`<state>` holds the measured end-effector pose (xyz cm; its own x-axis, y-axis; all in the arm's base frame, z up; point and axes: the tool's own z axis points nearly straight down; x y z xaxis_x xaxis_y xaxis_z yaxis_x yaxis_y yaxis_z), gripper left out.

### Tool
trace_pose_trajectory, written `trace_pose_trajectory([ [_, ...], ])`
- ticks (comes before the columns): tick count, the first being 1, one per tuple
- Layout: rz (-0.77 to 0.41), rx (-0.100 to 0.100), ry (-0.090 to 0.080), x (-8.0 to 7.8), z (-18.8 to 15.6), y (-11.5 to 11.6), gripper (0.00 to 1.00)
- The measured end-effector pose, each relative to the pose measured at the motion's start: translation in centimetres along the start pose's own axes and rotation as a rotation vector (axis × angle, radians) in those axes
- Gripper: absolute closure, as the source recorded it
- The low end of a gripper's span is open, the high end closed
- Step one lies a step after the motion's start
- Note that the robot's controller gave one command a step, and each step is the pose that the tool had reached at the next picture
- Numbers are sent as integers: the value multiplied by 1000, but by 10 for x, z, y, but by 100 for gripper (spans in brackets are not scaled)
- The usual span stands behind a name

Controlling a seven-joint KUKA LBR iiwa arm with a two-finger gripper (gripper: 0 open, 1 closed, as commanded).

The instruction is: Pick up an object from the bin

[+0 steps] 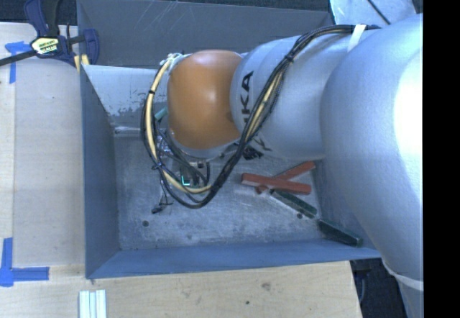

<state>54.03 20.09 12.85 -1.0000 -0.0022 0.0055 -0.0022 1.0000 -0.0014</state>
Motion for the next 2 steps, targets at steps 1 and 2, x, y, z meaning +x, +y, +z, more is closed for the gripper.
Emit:
trace_pose_trajectory([
  [1,-143,0,-14,-68,58,-98,0],
  [2,-164,-2,-14,-68,57,-103,0],
])
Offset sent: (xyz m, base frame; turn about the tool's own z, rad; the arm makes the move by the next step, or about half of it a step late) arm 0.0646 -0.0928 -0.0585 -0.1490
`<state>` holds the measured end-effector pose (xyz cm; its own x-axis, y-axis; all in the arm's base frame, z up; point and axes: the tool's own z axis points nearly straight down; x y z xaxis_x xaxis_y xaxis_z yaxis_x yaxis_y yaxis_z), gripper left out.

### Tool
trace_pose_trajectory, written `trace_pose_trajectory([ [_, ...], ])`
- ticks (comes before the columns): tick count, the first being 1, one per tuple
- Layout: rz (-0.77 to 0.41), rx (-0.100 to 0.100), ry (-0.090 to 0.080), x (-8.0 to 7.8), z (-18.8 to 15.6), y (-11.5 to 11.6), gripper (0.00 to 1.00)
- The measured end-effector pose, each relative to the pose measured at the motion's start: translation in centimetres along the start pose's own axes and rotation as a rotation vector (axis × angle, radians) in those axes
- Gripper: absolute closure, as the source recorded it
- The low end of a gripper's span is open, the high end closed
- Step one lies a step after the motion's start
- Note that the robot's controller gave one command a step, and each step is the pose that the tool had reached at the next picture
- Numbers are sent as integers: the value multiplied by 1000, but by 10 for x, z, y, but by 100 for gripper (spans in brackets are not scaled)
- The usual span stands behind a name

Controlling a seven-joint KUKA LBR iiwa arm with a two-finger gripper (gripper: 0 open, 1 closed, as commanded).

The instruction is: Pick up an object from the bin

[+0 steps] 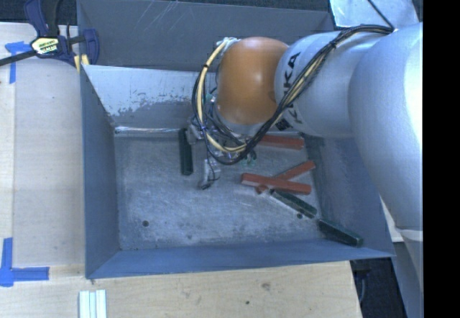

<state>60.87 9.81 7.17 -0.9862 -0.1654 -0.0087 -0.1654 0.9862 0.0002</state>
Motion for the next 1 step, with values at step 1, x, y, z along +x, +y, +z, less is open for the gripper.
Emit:
trace_pose_trajectory([
  [1,129,1,9,-5,-1,-80,0],
])
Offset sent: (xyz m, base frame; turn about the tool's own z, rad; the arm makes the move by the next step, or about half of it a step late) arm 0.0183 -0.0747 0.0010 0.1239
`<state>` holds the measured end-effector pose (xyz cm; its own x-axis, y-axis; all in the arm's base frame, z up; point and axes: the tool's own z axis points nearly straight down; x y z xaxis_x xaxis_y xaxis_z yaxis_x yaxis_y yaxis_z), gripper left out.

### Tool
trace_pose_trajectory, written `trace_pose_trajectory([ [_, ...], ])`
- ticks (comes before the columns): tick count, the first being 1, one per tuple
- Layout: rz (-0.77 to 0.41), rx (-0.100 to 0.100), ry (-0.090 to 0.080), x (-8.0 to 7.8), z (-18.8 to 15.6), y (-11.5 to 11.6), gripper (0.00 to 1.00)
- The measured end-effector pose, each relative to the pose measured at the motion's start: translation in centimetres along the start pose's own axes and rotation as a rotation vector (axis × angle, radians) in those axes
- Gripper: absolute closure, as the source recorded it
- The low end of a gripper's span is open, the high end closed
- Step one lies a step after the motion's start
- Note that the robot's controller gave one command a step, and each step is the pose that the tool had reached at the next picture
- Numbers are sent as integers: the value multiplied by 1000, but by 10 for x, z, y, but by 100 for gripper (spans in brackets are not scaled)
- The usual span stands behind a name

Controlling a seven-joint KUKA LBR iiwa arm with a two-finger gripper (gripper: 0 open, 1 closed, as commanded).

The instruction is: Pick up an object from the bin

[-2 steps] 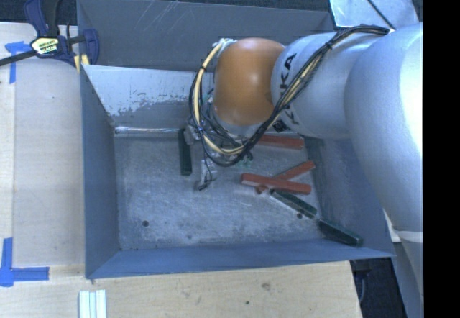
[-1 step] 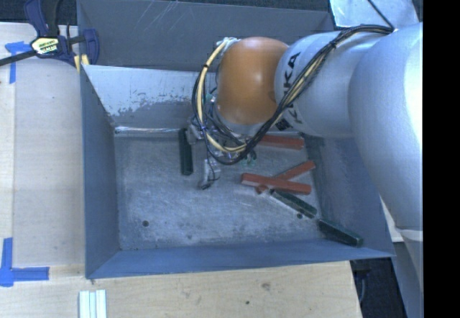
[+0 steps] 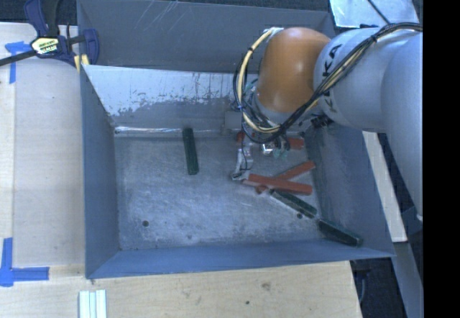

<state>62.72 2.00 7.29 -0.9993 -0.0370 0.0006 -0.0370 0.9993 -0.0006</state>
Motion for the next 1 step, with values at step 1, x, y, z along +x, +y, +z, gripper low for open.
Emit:
trace_pose_trajectory([
  [1,-4,2,-1,38,-4,-77,0],
])
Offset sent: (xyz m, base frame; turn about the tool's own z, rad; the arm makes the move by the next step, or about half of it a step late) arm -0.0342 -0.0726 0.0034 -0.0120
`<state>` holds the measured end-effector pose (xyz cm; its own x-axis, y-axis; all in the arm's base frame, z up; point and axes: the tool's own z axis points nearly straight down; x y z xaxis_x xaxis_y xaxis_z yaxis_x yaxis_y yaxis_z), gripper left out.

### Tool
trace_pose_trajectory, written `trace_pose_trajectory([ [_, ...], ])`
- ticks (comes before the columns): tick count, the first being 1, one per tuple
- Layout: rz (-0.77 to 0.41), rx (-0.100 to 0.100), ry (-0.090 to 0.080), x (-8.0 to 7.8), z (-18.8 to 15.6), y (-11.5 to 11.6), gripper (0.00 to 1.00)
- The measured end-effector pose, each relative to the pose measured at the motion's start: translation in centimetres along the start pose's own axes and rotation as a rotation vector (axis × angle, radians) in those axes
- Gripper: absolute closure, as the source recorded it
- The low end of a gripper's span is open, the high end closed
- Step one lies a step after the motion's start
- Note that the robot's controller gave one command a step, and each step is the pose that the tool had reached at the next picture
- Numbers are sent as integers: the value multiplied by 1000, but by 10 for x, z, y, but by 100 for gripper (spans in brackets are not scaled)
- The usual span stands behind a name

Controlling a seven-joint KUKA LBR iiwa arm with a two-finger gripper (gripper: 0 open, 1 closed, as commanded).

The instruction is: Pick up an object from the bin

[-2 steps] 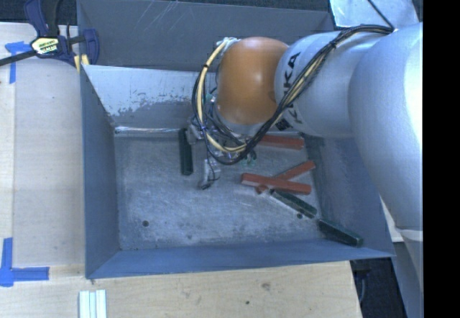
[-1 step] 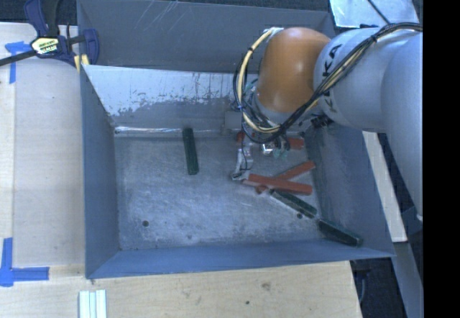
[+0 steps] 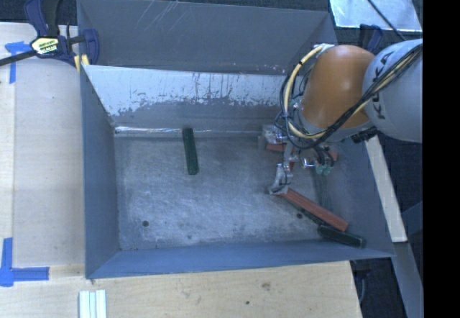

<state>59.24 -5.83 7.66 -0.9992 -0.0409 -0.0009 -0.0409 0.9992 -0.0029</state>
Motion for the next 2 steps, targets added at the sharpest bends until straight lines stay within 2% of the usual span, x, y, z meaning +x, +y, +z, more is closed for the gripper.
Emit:
trace_pose_trajectory([
  [1,64,4,-8,37,-58,-82,0],
  [2,252,0,-19,32,1,-79,0],
])
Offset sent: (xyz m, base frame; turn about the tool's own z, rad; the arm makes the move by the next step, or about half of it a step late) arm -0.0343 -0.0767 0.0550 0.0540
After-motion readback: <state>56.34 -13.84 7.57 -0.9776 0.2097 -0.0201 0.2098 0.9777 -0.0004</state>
